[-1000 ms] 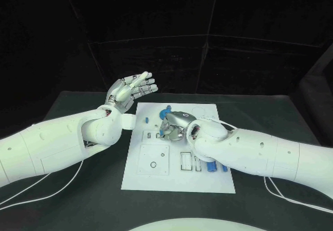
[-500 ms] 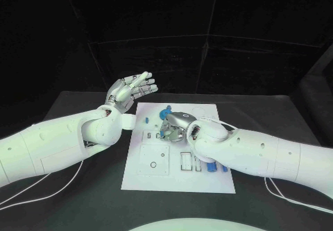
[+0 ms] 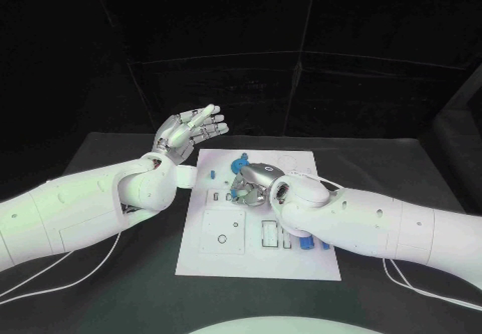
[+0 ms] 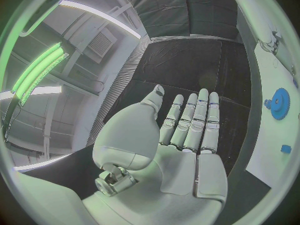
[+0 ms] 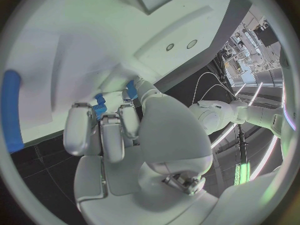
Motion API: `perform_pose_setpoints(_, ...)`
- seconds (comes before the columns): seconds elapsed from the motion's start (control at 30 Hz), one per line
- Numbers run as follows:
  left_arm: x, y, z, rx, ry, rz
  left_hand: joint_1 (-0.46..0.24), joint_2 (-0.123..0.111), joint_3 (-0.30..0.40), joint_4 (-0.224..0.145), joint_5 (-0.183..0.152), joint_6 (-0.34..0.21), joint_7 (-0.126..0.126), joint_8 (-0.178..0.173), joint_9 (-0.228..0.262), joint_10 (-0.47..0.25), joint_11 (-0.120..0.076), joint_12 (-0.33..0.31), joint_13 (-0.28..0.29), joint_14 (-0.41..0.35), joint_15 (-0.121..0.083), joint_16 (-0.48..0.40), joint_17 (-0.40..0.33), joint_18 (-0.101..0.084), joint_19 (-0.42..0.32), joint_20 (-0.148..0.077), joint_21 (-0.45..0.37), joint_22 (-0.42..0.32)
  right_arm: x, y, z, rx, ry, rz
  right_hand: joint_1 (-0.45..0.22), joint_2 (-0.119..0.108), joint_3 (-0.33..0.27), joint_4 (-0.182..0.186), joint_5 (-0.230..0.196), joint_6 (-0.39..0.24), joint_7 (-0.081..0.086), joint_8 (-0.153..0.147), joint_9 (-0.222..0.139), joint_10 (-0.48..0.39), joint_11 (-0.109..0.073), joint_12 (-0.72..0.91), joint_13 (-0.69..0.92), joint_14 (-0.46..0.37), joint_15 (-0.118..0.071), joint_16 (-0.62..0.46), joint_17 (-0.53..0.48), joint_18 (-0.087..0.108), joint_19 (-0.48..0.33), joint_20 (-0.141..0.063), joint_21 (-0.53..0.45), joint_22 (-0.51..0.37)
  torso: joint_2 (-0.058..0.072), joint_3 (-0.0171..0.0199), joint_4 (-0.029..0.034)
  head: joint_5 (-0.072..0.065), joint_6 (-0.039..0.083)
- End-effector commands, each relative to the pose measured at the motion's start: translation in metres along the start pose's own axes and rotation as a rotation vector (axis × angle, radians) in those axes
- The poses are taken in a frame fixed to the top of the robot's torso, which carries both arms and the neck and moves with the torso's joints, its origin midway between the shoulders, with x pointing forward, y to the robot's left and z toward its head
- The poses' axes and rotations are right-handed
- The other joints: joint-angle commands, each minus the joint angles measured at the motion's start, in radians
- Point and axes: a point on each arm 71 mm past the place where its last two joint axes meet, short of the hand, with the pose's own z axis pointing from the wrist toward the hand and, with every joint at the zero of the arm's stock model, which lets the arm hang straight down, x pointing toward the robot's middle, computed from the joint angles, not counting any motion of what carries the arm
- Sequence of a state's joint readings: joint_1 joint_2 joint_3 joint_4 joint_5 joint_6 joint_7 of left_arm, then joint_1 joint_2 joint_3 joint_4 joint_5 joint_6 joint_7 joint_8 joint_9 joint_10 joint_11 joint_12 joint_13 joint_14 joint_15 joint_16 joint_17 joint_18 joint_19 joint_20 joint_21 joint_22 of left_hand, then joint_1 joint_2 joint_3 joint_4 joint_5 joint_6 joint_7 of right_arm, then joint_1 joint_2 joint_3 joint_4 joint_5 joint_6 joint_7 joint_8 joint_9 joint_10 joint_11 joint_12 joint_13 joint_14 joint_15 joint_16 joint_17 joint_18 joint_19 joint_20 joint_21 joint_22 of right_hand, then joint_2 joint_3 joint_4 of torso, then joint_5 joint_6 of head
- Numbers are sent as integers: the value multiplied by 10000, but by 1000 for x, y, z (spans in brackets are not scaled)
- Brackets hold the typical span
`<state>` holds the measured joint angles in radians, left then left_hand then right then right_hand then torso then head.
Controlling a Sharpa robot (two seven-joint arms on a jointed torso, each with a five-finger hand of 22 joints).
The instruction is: Assemble the parts on the task board
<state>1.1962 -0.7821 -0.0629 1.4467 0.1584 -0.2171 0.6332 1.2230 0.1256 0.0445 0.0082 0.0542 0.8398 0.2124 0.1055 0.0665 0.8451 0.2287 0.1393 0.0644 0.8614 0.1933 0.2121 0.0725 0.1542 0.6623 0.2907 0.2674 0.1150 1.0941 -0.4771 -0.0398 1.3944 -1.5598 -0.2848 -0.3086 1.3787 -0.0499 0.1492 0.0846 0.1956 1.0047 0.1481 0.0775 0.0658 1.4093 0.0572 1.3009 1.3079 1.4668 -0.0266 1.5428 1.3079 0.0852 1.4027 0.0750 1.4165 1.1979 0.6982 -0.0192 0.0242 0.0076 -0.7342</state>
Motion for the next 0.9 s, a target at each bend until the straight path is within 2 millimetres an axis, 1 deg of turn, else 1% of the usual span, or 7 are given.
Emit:
perform_pose_setpoints(0.03, 1, -2, 0, 95, 102, -77, -36, 70, -12, -14, 24, 58, 675, -61, -3, 54, 17, -59, -6, 71, -18, -43, -12, 165, 78, -14, 23, -12, 7, -4, -1, 317, 306, -148, -47, -25, 14, -38, -32, -79, -11, -29, -9, -58, -2, -40, 230, 880, 76, -57, 1899, -131, 3, 98, 7, -13, 2, -1, 4, 10, -6)
perform_pose_setpoints(0.37, 1, -2, 0, 87, 95, -72, -36, 70, -12, -14, 24, 58, 675, -61, -3, 54, 17, -59, -6, 71, -18, -43, -12, 165, 78, -14, 23, -12, 7, -4, -1, 336, 242, -128, -97, -62, 3, -28, -73, -155, 14, -64, -5, -90, 25, -86, 195, 875, 101, -69, 1876, -126, -7, 125, -2, -32, 3, 0, -5, 29, -16)
perform_pose_setpoints(0.47, 1, -2, 1, 83, 95, -73, -36, 70, -12, -14, 24, 58, 675, -61, -3, 54, 17, -59, -6, 71, -18, -43, -12, 165, 78, -14, 23, -12, 6, -4, -1, 365, 195, -111, -181, -119, -23, -4, -181, -395, 60, -134, -10, -186, 69, -229, 80, 873, 143, -72, 1871, -125, -10, 169, -4, -31, 0, 1, -4, 27, -28)
perform_pose_setpoints(0.63, 0, -2, 1, 83, 97, -75, -36, 70, -12, -14, 24, 58, 675, -61, -3, 54, 17, -59, -6, 71, -18, -43, -12, 165, 78, -14, 23, -12, 4, -3, -1, 298, -221, 40, -352, -349, -166, 109, -534, -1217, 207, -169, -32, -350, 204, -444, -95, 861, 254, -98, 1824, -123, -22, 266, -12, -45, 1, 1, -5, 29, -25)
perform_pose_setpoints(0.7, 0, -2, 1, 88, 99, -76, -36, 70, -12, -14, 24, 58, 675, -61, -3, 54, 17, -59, -6, 71, -18, -43, -12, 165, 78, -14, 23, -12, 1, -2, -2, 149, -590, 160, -399, -504, -214, 284, -498, -1725, 305, -140, -34, -659, 287, -888, -475, 847, 323, -126, 1771, -121, -39, 335, -25, -73, 2, 5, -6, 27, -21)
perform_pose_setpoints(0.77, 0, -2, 1, 95, 101, -78, -56, 94, 6, -31, 27, 170, 612, -31, 15, 156, -25, -35, 5, 98, -33, -80, -22, 172, 91, -17, 12, -47, -1, 0, -4, -122, -1005, 294, -318, -633, -196, 461, -416, -2110, 344, -132, -27, -751, 331, -1023, -610, 841, 367, -138, 1749, -115, -45, 375, -26, -76, -1, 9, -11, 30, -10)
perform_pose_setpoints(0.9, -2, -2, 1, 102, 135, -53, -73, 121, 37, -59, 27, 400, 488, 34, 27, 397, -127, 23, 9, 250, -102, -83, -15, 225, 173, -25, 31, -81, -6, 4, -9, -698, -1695, 508, -121, -768, -151, 707, -301, -2389, 361, -53, -2, -760, 343, -1032, -653, 834, 381, -152, 1725, -109, -61, 403, -35, -96, -1, 14, -5, 54, 1)
